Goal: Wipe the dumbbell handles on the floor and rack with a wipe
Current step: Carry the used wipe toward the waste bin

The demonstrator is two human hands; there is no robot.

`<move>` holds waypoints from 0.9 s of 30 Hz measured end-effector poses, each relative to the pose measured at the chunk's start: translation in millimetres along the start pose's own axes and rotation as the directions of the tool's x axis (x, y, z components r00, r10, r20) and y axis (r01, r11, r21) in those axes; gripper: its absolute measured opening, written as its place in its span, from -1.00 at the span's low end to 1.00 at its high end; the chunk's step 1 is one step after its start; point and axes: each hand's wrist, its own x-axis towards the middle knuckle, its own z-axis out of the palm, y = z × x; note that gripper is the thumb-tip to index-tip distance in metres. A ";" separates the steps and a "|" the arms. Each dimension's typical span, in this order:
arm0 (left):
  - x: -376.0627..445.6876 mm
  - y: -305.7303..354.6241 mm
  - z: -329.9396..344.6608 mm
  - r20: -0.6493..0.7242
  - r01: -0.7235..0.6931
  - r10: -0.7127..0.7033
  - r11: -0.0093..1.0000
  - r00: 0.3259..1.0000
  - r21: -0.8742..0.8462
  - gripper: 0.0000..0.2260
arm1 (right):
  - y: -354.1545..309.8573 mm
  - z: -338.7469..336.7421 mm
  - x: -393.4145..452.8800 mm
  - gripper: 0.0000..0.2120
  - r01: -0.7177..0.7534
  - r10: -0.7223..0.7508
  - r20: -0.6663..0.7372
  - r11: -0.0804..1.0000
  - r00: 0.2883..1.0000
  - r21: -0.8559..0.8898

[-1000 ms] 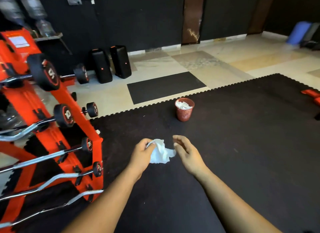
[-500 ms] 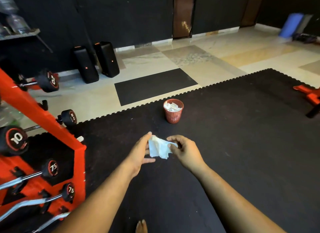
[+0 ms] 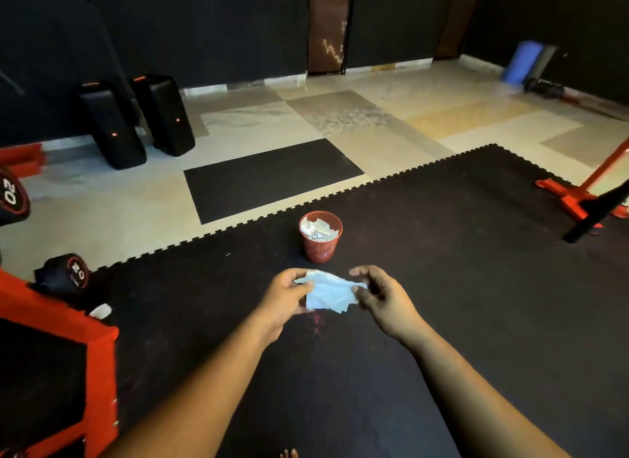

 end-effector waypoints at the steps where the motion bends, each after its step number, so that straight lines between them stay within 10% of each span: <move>1: 13.4 6.6 -2.1 0.019 -0.015 0.015 1.000 1.000 0.012 -0.82 | 2.0 2.3 14.6 -0.76 -0.029 0.029 -0.004 1.000 1.000 0.008; 10: 112.6 47.7 18.3 0.067 -0.073 0.067 0.993 0.995 0.091 -0.79 | 9.2 -8.8 117.0 -0.92 -0.108 0.110 0.021 0.990 0.994 -0.094; 27: 313.8 109.9 100.0 -0.087 0.088 -0.084 0.995 0.993 0.044 -0.82 | 94.2 -58.1 321.5 -0.80 -0.339 0.323 0.124 0.787 0.938 0.516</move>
